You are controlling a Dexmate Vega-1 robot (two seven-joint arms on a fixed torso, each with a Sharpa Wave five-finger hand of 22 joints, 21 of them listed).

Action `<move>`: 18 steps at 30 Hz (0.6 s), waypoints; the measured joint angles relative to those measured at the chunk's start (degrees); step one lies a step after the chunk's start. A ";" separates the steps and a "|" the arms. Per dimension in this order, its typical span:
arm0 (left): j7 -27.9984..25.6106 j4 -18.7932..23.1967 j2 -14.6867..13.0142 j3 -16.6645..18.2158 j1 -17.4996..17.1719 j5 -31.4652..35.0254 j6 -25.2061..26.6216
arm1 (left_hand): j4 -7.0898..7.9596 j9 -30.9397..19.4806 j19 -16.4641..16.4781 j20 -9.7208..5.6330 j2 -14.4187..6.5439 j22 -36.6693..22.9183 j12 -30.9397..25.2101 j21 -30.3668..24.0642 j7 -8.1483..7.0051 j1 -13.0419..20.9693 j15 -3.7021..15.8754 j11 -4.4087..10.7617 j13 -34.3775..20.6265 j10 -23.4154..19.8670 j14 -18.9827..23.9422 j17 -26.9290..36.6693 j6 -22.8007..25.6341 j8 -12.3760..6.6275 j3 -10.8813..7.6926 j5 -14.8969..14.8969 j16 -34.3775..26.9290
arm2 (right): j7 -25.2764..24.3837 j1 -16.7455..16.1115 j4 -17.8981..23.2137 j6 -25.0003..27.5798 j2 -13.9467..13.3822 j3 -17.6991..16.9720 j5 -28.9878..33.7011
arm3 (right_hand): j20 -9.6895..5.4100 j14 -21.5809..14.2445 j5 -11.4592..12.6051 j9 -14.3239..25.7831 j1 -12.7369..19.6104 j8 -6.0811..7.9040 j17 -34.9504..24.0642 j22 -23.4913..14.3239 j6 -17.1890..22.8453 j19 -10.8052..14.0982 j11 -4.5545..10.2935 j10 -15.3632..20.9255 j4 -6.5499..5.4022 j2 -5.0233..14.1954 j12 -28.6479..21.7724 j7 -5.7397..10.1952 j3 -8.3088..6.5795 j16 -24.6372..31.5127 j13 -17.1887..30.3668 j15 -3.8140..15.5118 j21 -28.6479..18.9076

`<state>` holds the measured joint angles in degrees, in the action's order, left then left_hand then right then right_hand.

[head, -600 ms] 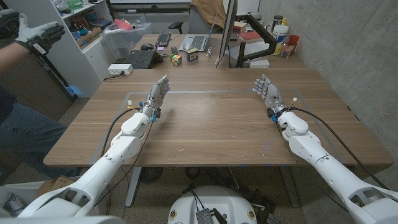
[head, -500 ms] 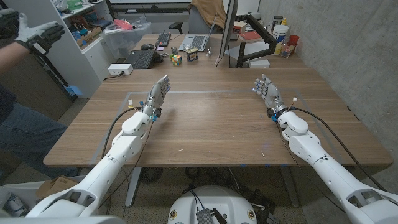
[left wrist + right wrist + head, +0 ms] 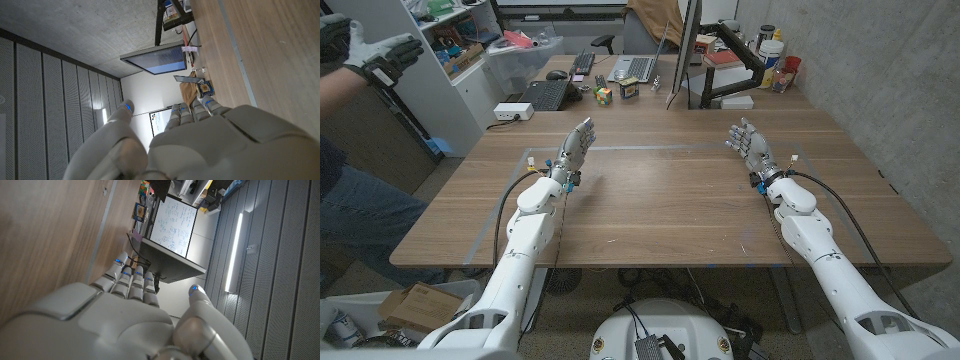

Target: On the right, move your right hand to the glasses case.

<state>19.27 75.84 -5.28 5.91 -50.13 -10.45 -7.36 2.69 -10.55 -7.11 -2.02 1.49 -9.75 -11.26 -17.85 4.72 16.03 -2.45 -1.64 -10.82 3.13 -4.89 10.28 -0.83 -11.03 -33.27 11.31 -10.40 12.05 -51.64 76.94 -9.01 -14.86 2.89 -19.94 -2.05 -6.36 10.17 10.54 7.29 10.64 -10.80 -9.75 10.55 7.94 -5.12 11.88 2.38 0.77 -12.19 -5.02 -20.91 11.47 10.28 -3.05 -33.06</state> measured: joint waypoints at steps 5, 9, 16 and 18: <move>2.49 0.00 2.70 2.64 0.51 3.45 0.70 | 0.00 0.00 0.00 0.00 0.00 0.00 0.00 0.28 0.00 0.00 0.00 0.00 0.00 0.00 0.00 0.00 0.00 0.00 0.00 0.00 0.00 | 1.53 -0.36 0.34 0.66 2.18 -2.59 2.24 | 0.00 0.00 0.00 0.00 0.00 0.00 0.00 0.00 0.13 0.00 0.00 0.00 0.00 0.00 0.00 0.13 0.00 0.00 0.00 0.00 0.18; 3.93 -0.18 4.51 4.33 0.94 5.34 0.95 | 0.00 0.00 0.00 0.00 0.00 0.00 0.00 0.28 -0.01 0.00 0.00 0.00 0.01 0.00 0.00 0.00 0.00 0.00 0.00 0.00 0.00 | 2.68 -0.59 0.59 1.07 3.46 -4.08 3.83 | 0.00 -0.31 0.00 0.00 0.00 0.00 0.00 0.00 0.21 0.00 0.30 0.30 0.00 0.00 0.00 0.21 0.00 0.00 -0.01 0.31 0.24; 6.02 -0.55 6.76 6.69 1.66 8.10 1.38 | -0.25 0.01 0.01 0.00 -0.31 0.01 0.00 0.50 -0.01 0.30 0.00 0.00 0.01 0.00 0.00 -0.01 0.00 0.00 -0.24 0.00 0.00 | 4.33 -0.96 1.03 1.32 5.28 -6.21 6.10 | -0.02 -0.31 0.00 -0.01 0.31 0.00 0.01 0.01 0.21 0.02 0.01 0.62 -0.01 0.31 0.00 0.21 0.01 0.00 -0.01 0.31 0.24; 6.63 -0.66 7.35 7.41 1.86 8.85 1.57 | -0.25 0.01 -0.03 0.03 -0.31 0.01 0.00 0.50 -0.01 0.30 0.00 0.00 0.01 0.00 0.01 -0.01 0.00 0.00 -0.24 0.00 0.00 | 4.79 -1.09 1.16 1.32 5.81 -6.84 6.80 | -0.32 -0.30 0.00 -0.01 0.31 0.00 0.01 0.01 0.21 0.32 0.01 0.62 -0.01 0.31 0.00 0.21 0.01 0.00 -0.01 0.31 0.24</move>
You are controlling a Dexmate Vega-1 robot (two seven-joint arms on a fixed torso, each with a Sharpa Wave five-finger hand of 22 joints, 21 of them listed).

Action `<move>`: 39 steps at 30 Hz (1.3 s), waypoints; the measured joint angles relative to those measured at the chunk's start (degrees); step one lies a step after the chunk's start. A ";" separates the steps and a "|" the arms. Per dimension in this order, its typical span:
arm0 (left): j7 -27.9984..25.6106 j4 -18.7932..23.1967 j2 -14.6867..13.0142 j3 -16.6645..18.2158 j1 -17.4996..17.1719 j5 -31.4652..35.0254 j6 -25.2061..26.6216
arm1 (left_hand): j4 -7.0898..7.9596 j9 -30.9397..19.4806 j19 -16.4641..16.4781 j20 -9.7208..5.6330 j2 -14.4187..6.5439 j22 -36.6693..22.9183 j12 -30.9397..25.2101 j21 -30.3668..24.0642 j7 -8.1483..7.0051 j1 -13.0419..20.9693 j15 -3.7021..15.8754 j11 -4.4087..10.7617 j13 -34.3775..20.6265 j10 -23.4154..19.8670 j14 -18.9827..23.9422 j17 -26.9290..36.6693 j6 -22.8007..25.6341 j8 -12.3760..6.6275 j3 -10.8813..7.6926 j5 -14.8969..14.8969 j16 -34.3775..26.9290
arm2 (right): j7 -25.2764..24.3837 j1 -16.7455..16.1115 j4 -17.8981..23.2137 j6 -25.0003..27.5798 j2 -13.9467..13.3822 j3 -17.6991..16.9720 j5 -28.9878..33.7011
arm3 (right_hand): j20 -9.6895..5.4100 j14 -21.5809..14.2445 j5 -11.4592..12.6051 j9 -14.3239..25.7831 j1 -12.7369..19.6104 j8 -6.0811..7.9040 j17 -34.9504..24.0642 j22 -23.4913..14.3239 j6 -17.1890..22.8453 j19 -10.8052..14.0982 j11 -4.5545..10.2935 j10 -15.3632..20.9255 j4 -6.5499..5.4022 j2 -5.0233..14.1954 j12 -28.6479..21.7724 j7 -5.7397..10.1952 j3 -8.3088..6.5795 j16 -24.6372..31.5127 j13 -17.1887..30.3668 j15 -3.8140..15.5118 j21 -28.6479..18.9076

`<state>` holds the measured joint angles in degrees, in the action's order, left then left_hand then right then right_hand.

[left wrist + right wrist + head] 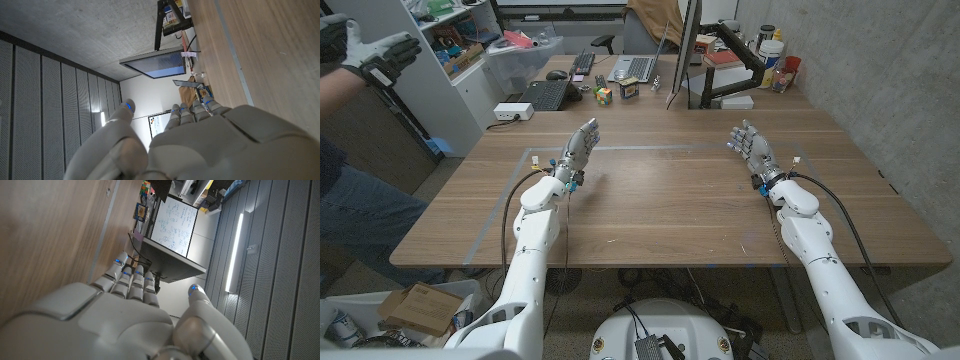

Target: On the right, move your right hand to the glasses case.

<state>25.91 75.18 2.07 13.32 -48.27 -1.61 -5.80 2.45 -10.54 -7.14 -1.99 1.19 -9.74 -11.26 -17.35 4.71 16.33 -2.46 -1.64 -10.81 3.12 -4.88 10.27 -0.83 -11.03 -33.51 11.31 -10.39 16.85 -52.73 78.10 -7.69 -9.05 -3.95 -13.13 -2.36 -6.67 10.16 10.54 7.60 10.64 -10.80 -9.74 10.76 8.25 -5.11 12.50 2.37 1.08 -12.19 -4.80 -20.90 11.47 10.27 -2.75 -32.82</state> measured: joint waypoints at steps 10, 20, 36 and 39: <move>1.62 -0.12 1.30 1.61 0.46 1.94 0.32 | 0.00 0.00 -0.27 0.27 -0.45 -0.28 0.00 0.22 0.00 0.45 0.00 0.03 0.00 -0.03 0.00 0.00 0.00 -0.22 0.00 0.00 0.00 | 1.01 -0.37 0.10 -1.21 1.34 -1.48 2.10 | 0.01 -0.31 0.00 0.00 0.00 0.00 0.00 0.00 -0.20 -0.01 0.21 0.22 0.10 0.00 0.00 0.23 -0.10 0.00 0.00 0.31 0.44; 2.48 0.07 1.96 2.52 0.56 2.98 0.57 | -0.23 0.00 -0.05 0.49 -0.68 -0.28 -0.22 0.22 -0.01 0.67 0.00 0.11 0.01 -0.12 0.00 0.00 0.00 -0.22 -0.23 0.00 0.00 | 1.41 -0.90 0.35 -2.89 1.98 -2.51 3.58 | 0.42 -0.51 0.00 0.00 0.00 0.00 0.00 0.01 0.08 0.40 0.60 0.61 0.40 0.00 0.00 1.13 0.10 0.23 0.28 0.51 0.88; 3.12 1.07 2.34 2.91 0.45 3.85 0.92 | -0.23 0.01 -0.05 0.48 -0.98 -0.27 -0.22 0.84 0.32 0.97 0.00 0.11 0.01 -0.12 0.00 -0.01 0.33 -0.22 -0.23 -0.38 0.01 | 1.81 -1.72 1.32 -4.30 1.76 -3.65 4.87 | 0.15 -0.71 0.00 -0.01 0.53 0.00 0.01 0.01 0.21 0.67 0.92 0.92 0.63 0.53 -0.24 1.67 -0.15 0.23 0.28 0.72 1.26; 3.12 1.41 2.37 2.91 0.28 3.93 1.01 | -0.23 0.01 -0.05 0.48 -0.98 -0.27 -0.22 0.84 0.00 0.97 0.00 0.11 0.01 -0.12 0.00 -0.01 0.66 -0.22 -0.23 -0.38 0.01 | 1.90 -1.92 1.45 -4.58 1.56 -3.91 4.98 | 0.12 -1.02 0.00 0.00 0.60 0.00 0.01 0.01 0.15 0.74 1.12 1.12 0.64 0.60 -0.38 2.01 -0.15 0.23 0.28 1.03 1.49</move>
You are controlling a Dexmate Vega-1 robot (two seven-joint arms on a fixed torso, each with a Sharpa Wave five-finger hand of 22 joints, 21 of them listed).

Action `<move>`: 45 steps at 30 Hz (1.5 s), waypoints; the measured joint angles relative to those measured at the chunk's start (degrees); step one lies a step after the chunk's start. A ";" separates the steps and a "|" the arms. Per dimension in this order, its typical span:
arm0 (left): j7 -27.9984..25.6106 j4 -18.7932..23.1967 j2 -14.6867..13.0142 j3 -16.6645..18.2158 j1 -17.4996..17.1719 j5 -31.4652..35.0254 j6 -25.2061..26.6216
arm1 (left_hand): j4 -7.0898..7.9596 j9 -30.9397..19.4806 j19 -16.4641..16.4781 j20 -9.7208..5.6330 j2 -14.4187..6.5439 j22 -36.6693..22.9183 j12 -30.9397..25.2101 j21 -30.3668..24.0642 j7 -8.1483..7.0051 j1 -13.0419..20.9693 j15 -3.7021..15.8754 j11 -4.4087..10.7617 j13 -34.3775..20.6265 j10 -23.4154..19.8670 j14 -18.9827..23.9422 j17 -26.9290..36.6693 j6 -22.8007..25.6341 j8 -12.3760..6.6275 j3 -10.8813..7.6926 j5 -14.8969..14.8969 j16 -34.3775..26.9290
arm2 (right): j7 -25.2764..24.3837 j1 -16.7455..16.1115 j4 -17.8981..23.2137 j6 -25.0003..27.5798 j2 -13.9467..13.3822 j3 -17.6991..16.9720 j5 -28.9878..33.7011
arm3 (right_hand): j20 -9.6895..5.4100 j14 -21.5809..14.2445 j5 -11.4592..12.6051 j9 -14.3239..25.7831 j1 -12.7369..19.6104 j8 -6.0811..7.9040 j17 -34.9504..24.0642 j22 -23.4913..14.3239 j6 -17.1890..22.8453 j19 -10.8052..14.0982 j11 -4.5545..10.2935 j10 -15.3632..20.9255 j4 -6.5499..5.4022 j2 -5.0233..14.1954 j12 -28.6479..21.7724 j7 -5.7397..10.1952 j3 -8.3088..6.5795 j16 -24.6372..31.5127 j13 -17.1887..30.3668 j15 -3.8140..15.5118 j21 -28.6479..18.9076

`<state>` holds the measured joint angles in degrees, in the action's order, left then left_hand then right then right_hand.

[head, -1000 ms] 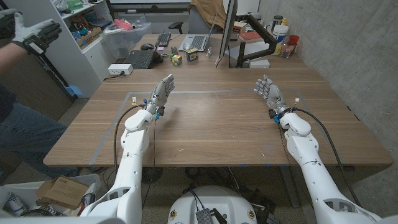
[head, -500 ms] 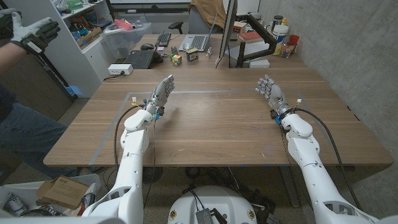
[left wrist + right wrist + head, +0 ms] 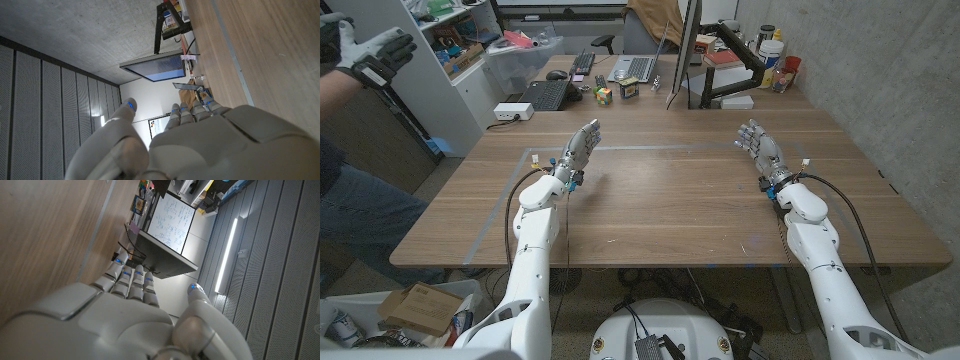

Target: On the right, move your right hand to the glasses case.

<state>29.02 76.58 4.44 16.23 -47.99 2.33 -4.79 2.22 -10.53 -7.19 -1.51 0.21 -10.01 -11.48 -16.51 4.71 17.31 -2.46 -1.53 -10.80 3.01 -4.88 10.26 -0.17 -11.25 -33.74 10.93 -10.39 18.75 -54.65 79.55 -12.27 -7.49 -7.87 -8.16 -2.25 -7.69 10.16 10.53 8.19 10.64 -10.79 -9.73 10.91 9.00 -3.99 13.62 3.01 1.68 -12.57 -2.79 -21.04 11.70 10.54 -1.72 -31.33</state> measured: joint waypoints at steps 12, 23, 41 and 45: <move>-0.08 1.32 0.25 -0.53 -0.62 0.48 0.51 | -0.24 0.00 0.30 0.30 -0.22 0.00 0.00 0.23 0.00 0.22 0.00 0.00 0.00 0.00 0.00 0.00 0.00 0.00 -0.24 0.00 0.00 | 0.51 -0.99 0.76 -1.64 -1.04 -1.07 0.26 | -0.12 -1.03 0.00 0.00 0.30 0.45 0.01 0.00 0.24 0.49 0.51 0.51 0.00 0.30 0.00 0.86 0.00 0.00 0.00 0.39 0.00; -0.36 2.65 0.33 -1.45 -0.98 1.18 1.38 | -0.24 0.00 0.30 0.29 -0.45 0.01 0.00 0.22 -0.01 0.45 0.00 0.20 0.00 -0.21 0.00 0.00 -0.01 0.00 -0.24 0.00 0.00 | 1.15 -1.72 0.91 -3.39 -1.90 -1.78 0.28 | 0.20 -1.34 0.00 0.28 0.30 0.45 0.00 0.00 0.58 0.80 0.71 1.33 0.23 0.30 -0.32 0.95 -0.24 0.00 -0.01 0.71 0.62; -0.74 4.64 -0.03 -2.38 -1.26 2.17 3.42 | -0.24 0.01 0.59 2.04 -0.75 0.01 0.00 0.66 0.30 0.75 -0.33 0.41 0.00 -0.41 0.33 0.00 0.30 0.00 -0.24 -0.42 -0.26 | 1.55 -2.65 1.51 -4.67 -3.33 -2.54 0.84 | 0.00 -2.46 0.00 0.27 0.30 0.45 0.00 0.01 1.29 1.61 0.92 2.15 0.23 0.30 -0.51 0.23 -0.24 0.00 -0.01 1.21 0.97; -0.88 5.57 -0.06 -2.80 -1.58 2.26 3.56 | -0.26 0.00 0.59 2.04 -0.75 0.02 0.00 1.01 0.30 0.75 -0.33 0.41 0.00 -0.41 0.33 0.00 0.30 0.00 -0.26 -0.42 -0.27 | 1.57 -2.91 1.66 -5.46 -3.39 -2.68 0.93 | 0.00 -2.46 0.24 0.27 0.30 0.45 0.01 0.01 1.29 1.61 0.92 2.15 0.47 0.30 -0.51 0.23 0.00 0.00 -0.01 1.21 1.06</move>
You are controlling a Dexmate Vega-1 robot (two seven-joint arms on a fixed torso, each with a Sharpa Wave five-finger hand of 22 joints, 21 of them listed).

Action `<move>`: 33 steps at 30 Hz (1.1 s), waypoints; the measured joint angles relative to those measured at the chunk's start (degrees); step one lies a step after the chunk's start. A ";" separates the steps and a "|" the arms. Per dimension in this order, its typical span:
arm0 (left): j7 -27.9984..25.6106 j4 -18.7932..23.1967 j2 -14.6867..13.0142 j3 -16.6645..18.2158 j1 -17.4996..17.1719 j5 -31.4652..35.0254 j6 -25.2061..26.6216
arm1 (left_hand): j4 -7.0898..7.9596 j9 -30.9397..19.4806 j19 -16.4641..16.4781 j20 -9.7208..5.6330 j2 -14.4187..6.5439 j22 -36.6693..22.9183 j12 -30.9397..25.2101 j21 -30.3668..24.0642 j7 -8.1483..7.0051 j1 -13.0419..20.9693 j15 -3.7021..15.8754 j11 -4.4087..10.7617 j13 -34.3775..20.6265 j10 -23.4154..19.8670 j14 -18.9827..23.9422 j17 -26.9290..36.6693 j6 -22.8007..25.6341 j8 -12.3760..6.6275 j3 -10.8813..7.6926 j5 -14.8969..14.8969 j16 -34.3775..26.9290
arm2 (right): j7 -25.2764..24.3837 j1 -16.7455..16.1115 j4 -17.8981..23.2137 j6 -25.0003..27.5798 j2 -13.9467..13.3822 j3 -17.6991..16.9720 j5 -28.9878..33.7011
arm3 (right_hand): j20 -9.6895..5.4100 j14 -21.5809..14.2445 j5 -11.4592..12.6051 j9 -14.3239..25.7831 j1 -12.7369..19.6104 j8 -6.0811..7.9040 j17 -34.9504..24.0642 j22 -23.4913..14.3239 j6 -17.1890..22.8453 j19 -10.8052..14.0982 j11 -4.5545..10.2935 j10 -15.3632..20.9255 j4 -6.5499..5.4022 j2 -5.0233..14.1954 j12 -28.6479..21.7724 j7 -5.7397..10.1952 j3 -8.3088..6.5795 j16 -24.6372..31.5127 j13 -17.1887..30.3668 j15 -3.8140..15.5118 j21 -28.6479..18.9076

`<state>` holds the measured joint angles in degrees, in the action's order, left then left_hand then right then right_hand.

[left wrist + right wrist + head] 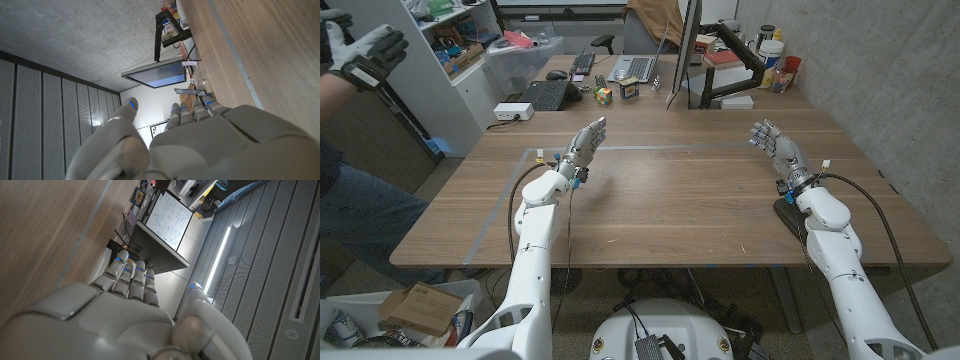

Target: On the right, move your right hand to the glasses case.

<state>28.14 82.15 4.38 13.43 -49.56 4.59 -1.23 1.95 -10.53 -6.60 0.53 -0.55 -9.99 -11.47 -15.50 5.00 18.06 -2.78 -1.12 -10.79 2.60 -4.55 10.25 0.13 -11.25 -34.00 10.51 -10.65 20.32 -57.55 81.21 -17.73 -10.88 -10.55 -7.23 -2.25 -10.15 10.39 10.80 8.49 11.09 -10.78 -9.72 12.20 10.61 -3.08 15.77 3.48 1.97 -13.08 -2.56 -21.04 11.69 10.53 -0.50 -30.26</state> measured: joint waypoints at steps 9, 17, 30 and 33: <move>-0.04 0.95 -0.20 -0.22 -0.53 0.03 0.09 | -0.14 0.00 0.00 0.00 0.00 0.00 0.00 0.26 0.21 0.00 0.03 0.00 0.00 0.00 -0.03 0.00 0.21 0.00 -0.14 0.00 0.00 | -0.48 -0.59 0.46 -0.87 0.01 -0.20 0.10 | -0.01 -0.51 0.00 0.00 0.00 0.00 0.00 0.00 0.00 0.41 0.31 0.31 0.00 0.00 0.00 0.00 0.00 0.00 0.00 -0.11 0.00; 0.20 1.26 -0.27 -0.22 -0.80 -0.59 0.40 | -0.14 0.00 0.00 0.00 -0.23 0.00 0.00 0.26 0.03 0.23 0.03 0.00 0.00 0.00 -0.03 0.00 0.44 -0.07 -0.14 0.00 0.00 | -0.85 -2.16 1.93 -0.90 0.07 -0.64 0.23 | -0.01 -0.51 0.00 -0.01 0.00 0.00 0.00 0.00 -0.01 0.41 0.31 0.31 0.00 0.00 0.00 0.00 0.00 0.00 0.00 -0.10 0.38; 0.01 1.35 -0.13 -0.21 -0.89 -0.76 0.87 | -0.30 0.00 0.00 -0.01 -0.45 0.00 0.00 0.48 -0.20 0.45 0.03 -0.21 0.00 -0.21 -0.04 0.00 1.02 -0.22 -0.30 0.00 0.00 | -1.33 -3.15 2.55 -1.65 -0.02 -1.05 0.54 | -0.01 -0.82 0.00 -0.01 0.00 0.00 0.00 0.00 0.19 0.40 0.31 0.31 -0.01 0.00 0.00 0.20 0.00 0.00 0.00 0.21 0.44; -0.05 1.37 -0.13 -0.27 -0.89 -0.70 0.93 | -0.46 0.00 0.00 -0.01 -0.45 0.00 0.00 0.70 -0.20 0.45 0.03 -0.21 0.00 -0.21 -0.04 0.00 1.02 -0.22 -0.46 0.00 0.00 | -1.38 -3.27 2.54 -1.98 -0.02 -1.08 0.56 | -0.01 -0.82 0.00 -0.01 0.00 0.00 0.00 0.00 0.19 0.40 0.31 0.31 -0.01 0.00 0.00 0.20 0.00 0.00 0.00 0.21 0.44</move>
<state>28.10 83.52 4.26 13.15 -50.45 3.89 -0.30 1.49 -10.52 -6.60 0.53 -1.00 -9.99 -11.47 -14.81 4.80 18.51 -2.75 -1.33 -10.79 2.39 -4.58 10.25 1.14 -11.47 -34.46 10.51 -10.65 18.94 -60.82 83.75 -19.71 -10.90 -11.62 -6.67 -2.26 -10.97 10.39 10.79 8.49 11.09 -10.78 -9.72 12.39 11.01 -2.77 16.07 3.47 1.97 -13.08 -2.36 -21.05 11.69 10.53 -0.29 -29.82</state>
